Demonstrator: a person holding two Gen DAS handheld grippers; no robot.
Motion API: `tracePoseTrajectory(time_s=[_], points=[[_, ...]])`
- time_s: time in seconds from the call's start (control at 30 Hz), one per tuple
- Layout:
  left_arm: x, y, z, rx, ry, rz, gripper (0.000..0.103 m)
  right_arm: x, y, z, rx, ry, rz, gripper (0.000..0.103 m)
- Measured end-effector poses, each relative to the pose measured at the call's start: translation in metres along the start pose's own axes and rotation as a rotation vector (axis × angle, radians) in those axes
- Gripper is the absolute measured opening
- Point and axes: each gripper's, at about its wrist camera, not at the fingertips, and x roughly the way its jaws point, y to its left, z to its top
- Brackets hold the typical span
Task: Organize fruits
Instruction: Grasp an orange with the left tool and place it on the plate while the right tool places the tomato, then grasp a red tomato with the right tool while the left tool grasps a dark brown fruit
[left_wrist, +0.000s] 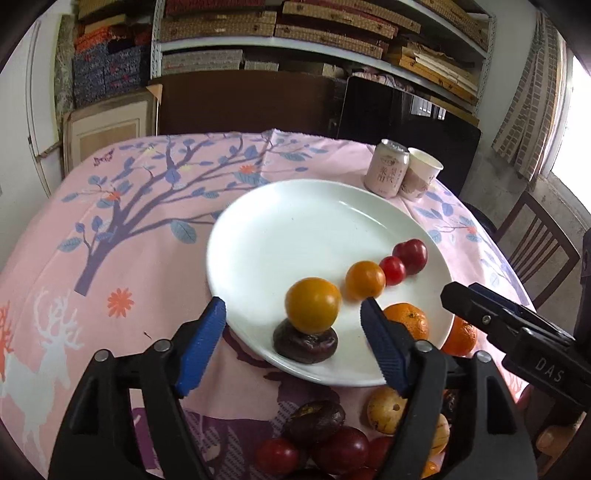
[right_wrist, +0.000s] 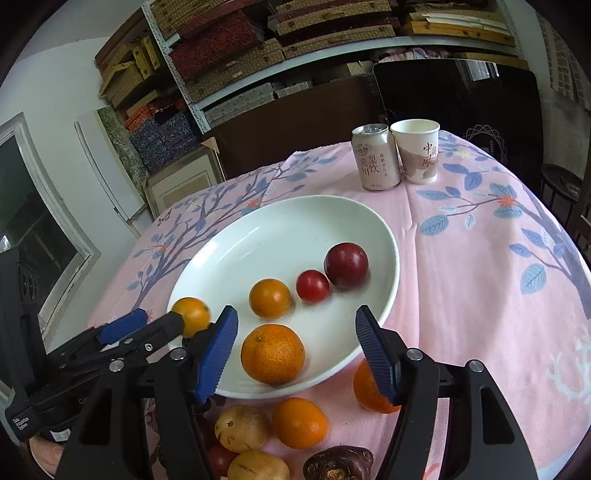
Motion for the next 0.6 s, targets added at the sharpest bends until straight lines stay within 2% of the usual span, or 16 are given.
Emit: tracePoseTrajectory(time_s=[0.13,0.2,0.33,0.43,0.5,0.6], points=[[-0.018,0.0,-0.001,0.05,-0.048,0.034,0.075,-0.011,-0.001,-0.002,-0.014,-0.013,-0.007,0.068],[-0.024,0.002,-0.002,0.057,-0.054,0.029,0.08,-0.02,-0.003,-0.006,-0.023,-0.027,-0.017,0.068],[-0.031,0.006,-0.009,0.068,-0.044,0.036,0.084,-0.038,-0.009,-0.021,-0.035,-0.018,-0.037,0.068],[-0.032,0.012,-0.017,0.058,-0.016,0.022,0.084,-0.052,-0.005,-0.039,-0.102,0.011,-0.061,0.067],[-0.031,0.017,-0.023,0.045,0.013,0.023,0.084,-0.058,-0.001,-0.053,-0.16,0.039,-0.074,0.059],[-0.032,0.026,-0.032,0.022,0.039,0.021,0.084,-0.063,0.0,-0.073,-0.204,0.107,-0.089,0.053]])
